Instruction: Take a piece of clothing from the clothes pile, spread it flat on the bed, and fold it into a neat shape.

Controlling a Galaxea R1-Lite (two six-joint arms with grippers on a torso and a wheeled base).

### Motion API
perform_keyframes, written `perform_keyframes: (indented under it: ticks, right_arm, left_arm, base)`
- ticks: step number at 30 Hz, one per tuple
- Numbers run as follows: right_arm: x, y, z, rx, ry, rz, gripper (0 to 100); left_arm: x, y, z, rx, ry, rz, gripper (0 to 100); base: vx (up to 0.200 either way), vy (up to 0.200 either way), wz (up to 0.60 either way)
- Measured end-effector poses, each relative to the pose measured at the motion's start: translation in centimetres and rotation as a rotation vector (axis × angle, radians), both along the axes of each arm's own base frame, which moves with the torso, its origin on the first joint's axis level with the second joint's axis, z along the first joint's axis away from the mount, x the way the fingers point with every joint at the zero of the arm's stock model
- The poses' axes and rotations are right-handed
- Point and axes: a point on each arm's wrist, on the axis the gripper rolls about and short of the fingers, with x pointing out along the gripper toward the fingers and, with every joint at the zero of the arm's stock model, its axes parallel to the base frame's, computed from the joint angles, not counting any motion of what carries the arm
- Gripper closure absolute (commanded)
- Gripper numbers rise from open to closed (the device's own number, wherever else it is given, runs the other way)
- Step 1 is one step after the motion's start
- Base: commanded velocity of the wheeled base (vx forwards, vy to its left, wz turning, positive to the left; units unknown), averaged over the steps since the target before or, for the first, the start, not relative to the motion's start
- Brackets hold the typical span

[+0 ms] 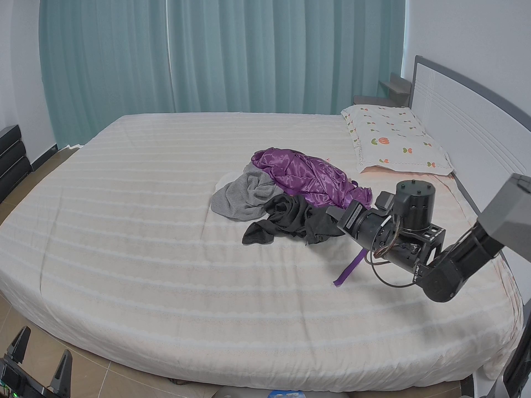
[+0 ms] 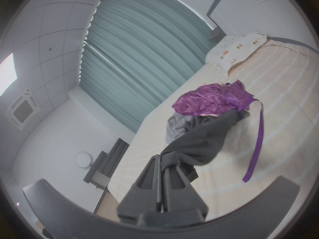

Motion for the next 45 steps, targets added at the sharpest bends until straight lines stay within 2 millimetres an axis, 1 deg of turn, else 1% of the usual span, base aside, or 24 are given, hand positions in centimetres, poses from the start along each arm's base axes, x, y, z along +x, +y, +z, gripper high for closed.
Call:
perform_keyframes:
  ticks: [3, 8, 10, 14, 18, 23, 26, 30, 38, 45]
  right_arm:
    - [-1.8, 0.1, 2.3, 0.025, -0.046, 0.026, 100]
    - [-4.3, 0.0, 5.8, 0.068, -0.129, 0.061, 100]
    - [-5.1, -0.1, 7.0, 0.083, -0.163, 0.070, 100]
    - [-6.5, -0.3, 9.4, 0.109, -0.233, 0.091, 100]
    - [-7.8, -0.6, 11.6, 0.133, -0.300, 0.116, 100]
    - [-9.2, -1.2, 13.5, 0.152, -0.359, 0.142, 100]
    - [-9.7, -1.5, 14.0, 0.155, -0.375, 0.151, 100]
    - [-10.2, -1.8, 14.2, 0.155, -0.383, 0.160, 100]
    - [-10.7, -2.0, 14.2, 0.151, -0.385, 0.172, 100]
    - [-10.7, -2.0, 13.9, 0.146, -0.377, 0.177, 100]
  left_arm:
    - [0.0, 0.0, 0.0, 0.001, 0.000, 0.000, 0]
    - [0.0, 0.0, 0.3, -0.014, -0.021, 0.005, 0]
    - [-0.3, 0.0, 1.2, -0.036, -0.061, 0.004, 0]
    - [-0.8, 0.0, 4.0, -0.060, -0.132, -0.008, 0]
    - [0.0, -0.1, 5.8, -0.060, -0.092, -0.051, 0]
    - [2.5, -0.3, 7.2, -0.057, 0.042, -0.156, 0]
    - [4.3, -0.5, 7.5, -0.054, 0.137, -0.220, 0]
    - [6.9, -1.0, 7.4, -0.052, 0.269, -0.296, 0]
    - [12.5, -2.9, 6.1, -0.037, 0.481, -0.415, 0]
    - [17.8, -5.1, 4.0, -0.025, 0.556, -0.458, 0]
  base:
    - [0.000, 0.000, 0.00]
    - [0.000, 0.000, 0.00]
    - [0.000, 0.000, 0.00]
    - [0.000, 0.000, 0.00]
    - [0.000, 0.000, 0.00]
    - [0.000, 0.000, 0.00]
    - [0.000, 0.000, 0.00]
    - [0.000, 0.000, 0.00]
    - [0.000, 0.000, 0.00]
    - [0.000, 0.000, 0.00]
